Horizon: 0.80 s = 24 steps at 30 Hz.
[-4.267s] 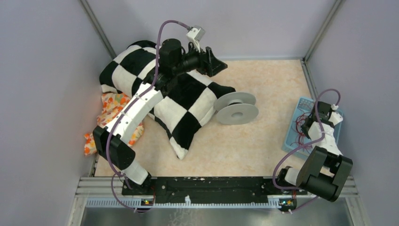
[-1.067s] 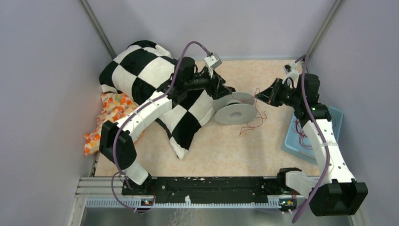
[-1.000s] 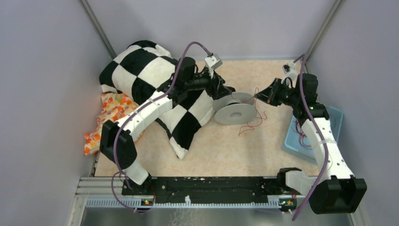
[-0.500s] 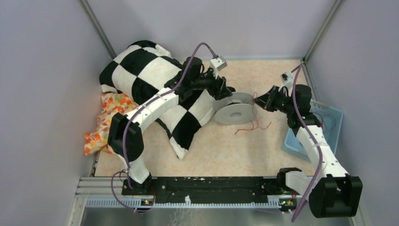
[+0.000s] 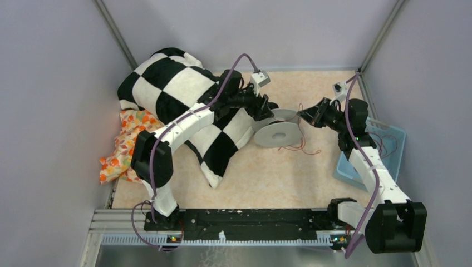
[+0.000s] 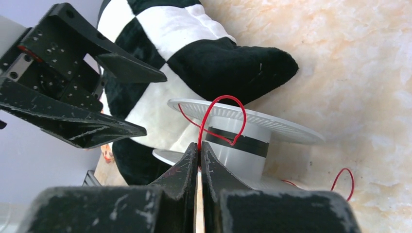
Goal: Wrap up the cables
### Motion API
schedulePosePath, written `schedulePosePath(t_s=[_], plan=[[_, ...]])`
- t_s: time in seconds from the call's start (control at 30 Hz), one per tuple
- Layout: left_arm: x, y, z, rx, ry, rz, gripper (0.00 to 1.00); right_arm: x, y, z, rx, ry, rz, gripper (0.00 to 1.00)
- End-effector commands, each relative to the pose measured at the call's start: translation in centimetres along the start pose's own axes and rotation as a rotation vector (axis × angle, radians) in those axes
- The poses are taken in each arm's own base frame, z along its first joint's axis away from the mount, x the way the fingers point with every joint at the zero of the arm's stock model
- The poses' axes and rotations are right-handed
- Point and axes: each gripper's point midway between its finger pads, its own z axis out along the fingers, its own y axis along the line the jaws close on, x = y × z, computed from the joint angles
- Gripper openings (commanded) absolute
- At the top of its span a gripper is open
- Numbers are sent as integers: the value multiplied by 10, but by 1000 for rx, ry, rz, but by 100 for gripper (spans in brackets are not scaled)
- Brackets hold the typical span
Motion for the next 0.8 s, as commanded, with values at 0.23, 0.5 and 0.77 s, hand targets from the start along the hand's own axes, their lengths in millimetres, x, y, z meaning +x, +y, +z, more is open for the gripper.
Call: schedulePosePath(t_s=[0.23,0.5,0.77], plan=[[-26,-4,-5,54,-57,28,77,-13,33,1,-130,-28,-80,0],[-29,2,-5,59,-74,0,77,-13,37,0,-146,-22,-91,0],[-35,2,-10,58,-94,5,78,-18,53,-4,-199,7,-115,0]])
